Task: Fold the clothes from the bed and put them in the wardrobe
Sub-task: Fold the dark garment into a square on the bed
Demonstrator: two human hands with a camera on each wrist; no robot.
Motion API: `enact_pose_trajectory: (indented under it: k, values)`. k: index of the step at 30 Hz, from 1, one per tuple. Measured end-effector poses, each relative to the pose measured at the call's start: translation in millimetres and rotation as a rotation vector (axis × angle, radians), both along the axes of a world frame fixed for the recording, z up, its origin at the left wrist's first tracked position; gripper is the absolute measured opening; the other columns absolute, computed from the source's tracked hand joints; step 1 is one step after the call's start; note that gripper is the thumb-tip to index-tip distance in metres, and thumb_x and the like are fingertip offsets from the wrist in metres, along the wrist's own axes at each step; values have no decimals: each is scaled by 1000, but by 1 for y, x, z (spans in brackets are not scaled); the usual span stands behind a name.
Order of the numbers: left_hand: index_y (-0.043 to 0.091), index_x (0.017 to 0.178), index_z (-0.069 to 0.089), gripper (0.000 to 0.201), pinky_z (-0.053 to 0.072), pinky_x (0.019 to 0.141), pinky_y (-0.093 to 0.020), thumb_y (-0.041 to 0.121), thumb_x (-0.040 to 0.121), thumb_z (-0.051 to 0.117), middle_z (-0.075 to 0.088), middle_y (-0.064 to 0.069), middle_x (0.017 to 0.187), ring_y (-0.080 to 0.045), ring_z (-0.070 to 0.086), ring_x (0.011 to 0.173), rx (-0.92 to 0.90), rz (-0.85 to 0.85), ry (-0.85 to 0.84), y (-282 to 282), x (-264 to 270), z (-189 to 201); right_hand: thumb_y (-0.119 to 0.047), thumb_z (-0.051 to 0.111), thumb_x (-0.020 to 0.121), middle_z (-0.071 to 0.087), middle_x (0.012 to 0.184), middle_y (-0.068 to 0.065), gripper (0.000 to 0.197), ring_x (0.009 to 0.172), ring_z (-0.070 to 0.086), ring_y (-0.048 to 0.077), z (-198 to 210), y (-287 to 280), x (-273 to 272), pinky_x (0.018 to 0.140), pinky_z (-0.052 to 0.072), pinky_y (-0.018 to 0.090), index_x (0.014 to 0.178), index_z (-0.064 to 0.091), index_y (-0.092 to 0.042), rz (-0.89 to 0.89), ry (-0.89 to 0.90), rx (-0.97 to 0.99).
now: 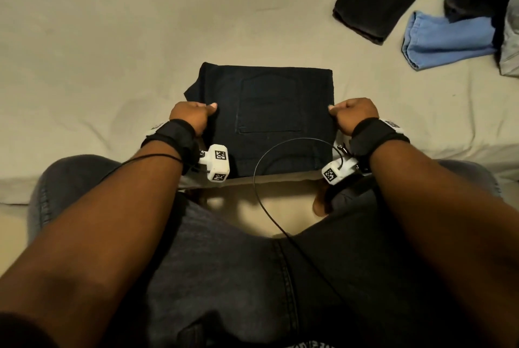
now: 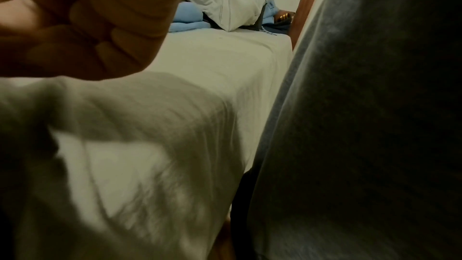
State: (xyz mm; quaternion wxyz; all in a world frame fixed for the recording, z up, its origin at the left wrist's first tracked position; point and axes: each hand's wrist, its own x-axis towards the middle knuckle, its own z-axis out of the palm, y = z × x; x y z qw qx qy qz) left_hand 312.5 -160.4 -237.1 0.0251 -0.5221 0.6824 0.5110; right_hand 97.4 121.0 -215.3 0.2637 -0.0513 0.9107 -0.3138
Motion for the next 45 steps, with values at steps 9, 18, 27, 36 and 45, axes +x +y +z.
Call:
enact_pose_trajectory:
  k: [9, 18, 27, 36, 45]
  values:
    - [8, 94, 75, 31, 49, 92, -28, 38, 88, 77, 74, -9, 100, -30, 68, 103, -114, 23, -84, -4, 3, -7, -25, 68, 92, 69, 86, 8, 20, 89, 65, 30, -5, -1, -13, 92, 54, 37, 76, 69, -14, 63, 51, 101]
    - [17, 71, 62, 32, 48, 89, -30, 40, 86, 78, 69, 1, 86, -23, 65, 96, -145, -31, -122, -6, 4, 5, -28, 66, 91, 68, 89, 10, 29, 99, 65, 36, 1, -7, -17, 79, 44, 28, 65, 61, -16, 146, 42, 244]
    - [9, 82, 74, 52, 58, 82, -40, 62, 80, 74, 74, -9, 82, -22, 64, 70, -197, -74, 37, -54, -50, 16, -47, 66, 93, 73, 96, 7, 38, 93, 66, 25, 21, -39, -68, 85, 48, 32, 97, 77, -10, 240, 27, 162]
    - [7, 81, 69, 43, 48, 83, -34, 45, 97, 59, 70, -15, 89, -37, 65, 96, -398, -146, -108, -69, -78, -5, -38, 60, 95, 55, 66, 5, 38, 74, 54, 26, -23, -64, -84, 72, 38, 25, 66, 59, -12, 44, 124, 115]
    - [21, 113, 60, 41, 43, 85, -30, 52, 88, 66, 67, -4, 112, -28, 62, 108, -578, -112, -78, -61, -73, 5, -54, 58, 93, 63, 119, 6, 42, 118, 58, 32, -4, -75, -73, 97, 45, 37, 117, 61, -19, 143, 158, 223]
